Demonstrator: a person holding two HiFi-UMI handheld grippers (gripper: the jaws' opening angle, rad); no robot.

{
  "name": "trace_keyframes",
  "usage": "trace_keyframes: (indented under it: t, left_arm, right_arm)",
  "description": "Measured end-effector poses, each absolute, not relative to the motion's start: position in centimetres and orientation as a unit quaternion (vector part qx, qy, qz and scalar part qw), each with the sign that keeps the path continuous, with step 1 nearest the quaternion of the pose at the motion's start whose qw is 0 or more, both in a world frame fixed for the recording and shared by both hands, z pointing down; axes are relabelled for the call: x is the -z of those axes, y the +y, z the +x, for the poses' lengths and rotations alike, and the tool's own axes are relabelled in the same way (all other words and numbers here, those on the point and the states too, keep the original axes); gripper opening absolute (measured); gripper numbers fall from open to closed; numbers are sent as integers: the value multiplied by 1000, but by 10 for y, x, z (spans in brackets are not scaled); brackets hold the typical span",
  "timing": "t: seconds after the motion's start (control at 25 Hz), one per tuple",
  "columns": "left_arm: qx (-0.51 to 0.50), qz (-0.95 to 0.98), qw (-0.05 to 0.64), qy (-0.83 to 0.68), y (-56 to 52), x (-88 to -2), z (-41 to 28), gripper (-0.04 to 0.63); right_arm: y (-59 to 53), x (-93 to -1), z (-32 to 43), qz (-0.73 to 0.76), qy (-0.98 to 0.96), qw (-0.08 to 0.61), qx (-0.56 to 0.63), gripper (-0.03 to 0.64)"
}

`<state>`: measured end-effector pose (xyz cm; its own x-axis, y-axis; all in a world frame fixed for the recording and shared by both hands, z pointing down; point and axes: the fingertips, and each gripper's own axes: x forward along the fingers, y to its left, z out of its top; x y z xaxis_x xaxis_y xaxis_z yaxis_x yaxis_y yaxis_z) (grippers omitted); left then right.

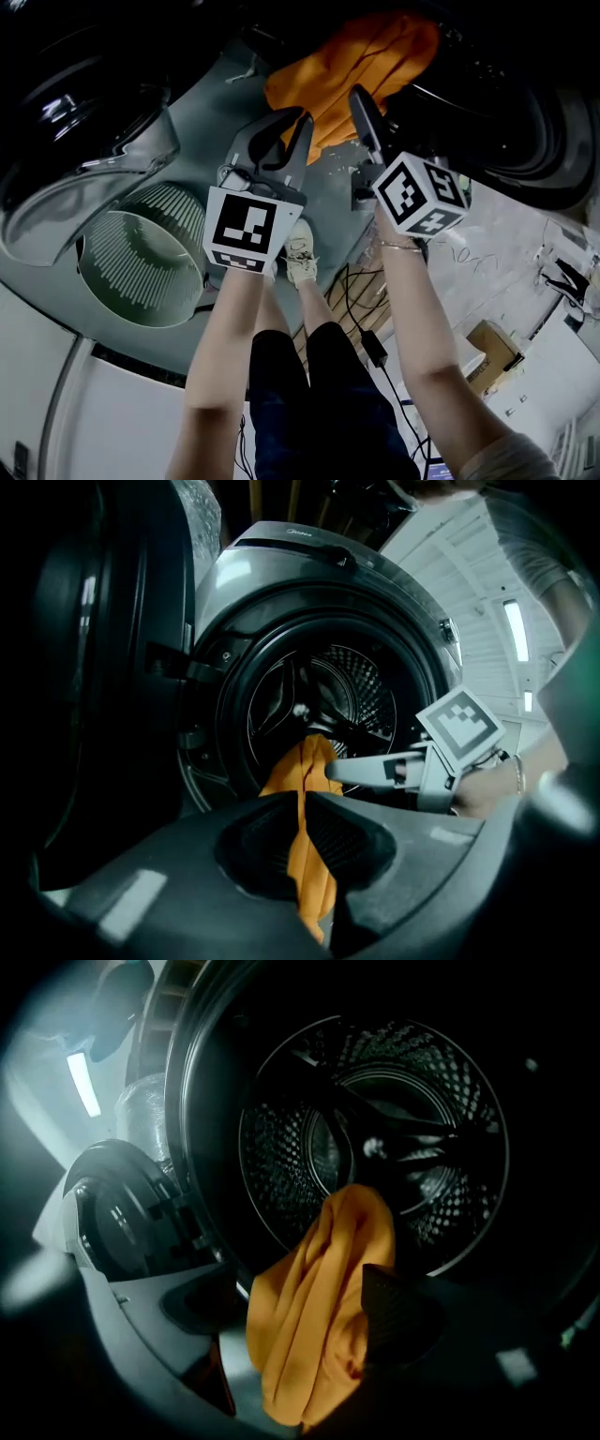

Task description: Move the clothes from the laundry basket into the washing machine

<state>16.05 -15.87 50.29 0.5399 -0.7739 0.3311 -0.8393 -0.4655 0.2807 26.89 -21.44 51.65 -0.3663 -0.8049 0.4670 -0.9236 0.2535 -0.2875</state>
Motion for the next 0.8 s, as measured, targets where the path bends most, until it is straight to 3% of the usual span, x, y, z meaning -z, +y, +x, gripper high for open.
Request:
trace_keyframes:
  t: [0.16,0.56,0.8]
  left_arm:
    - [-87,845,225,-477,-144,-523,154,11]
    - [-94,842,249,-470,-124,-563,152,11]
    - [-90,837,262,-473,-119,-578,149,11]
  right_arm:
    - [-170,-562,270,558,-757,144,-307,443]
    - [-161,-653,272,583,-705,169,-368,575]
    - [-162,-690,266,573,-691,199,-393,597]
